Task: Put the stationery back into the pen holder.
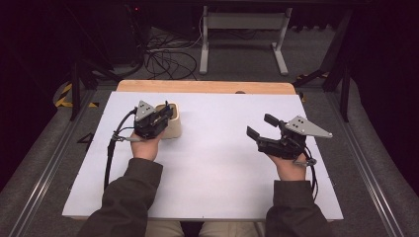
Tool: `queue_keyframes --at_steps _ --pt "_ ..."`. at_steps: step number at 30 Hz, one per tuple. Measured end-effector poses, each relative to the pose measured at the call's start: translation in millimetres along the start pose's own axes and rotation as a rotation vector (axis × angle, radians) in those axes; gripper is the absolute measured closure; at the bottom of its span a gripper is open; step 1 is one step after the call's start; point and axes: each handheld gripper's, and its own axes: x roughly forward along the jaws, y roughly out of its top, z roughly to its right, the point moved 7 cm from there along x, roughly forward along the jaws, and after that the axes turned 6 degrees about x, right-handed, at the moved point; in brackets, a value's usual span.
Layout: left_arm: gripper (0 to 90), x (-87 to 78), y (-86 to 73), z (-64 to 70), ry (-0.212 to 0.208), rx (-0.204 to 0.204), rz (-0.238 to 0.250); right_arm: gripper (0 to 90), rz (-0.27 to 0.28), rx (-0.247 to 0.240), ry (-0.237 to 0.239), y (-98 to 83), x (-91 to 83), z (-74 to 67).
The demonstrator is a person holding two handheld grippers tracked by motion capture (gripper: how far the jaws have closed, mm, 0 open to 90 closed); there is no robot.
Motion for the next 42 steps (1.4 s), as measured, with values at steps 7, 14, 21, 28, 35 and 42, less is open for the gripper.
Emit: queue_keyframes --at_steps 7,14,21,28,35,42 --pt "77.7 -0.9 -0.5 -3.0 0.008 -0.010 0.001 21.8 0.000 0.000 0.001 0.0 0.0 -0.2" --pt "76.6 -4.7 2.9 -7.8 0.013 -0.027 0.019 21.8 -0.001 0.001 -0.001 -0.1 0.0 0.0" --pt "71.1 -12.3 5.9 -14.9 0.021 -0.047 0.032 21.8 -0.004 0.001 0.000 -0.6 0.5 -0.4" --pt "62.3 -18.7 9.1 -17.6 0.032 -0.032 0.037 21.8 -0.005 0.001 -0.002 -0.8 0.7 -0.2" --pt "58.2 -22.9 10.4 -17.9 0.033 -0.027 0.036 21.8 -0.008 -0.002 -0.004 -1.5 1.8 -0.6" --pt "54.9 -26.3 9.1 -23.5 0.034 -0.034 0.031 21.8 -0.014 -0.003 -0.003 -2.3 2.2 -0.8"
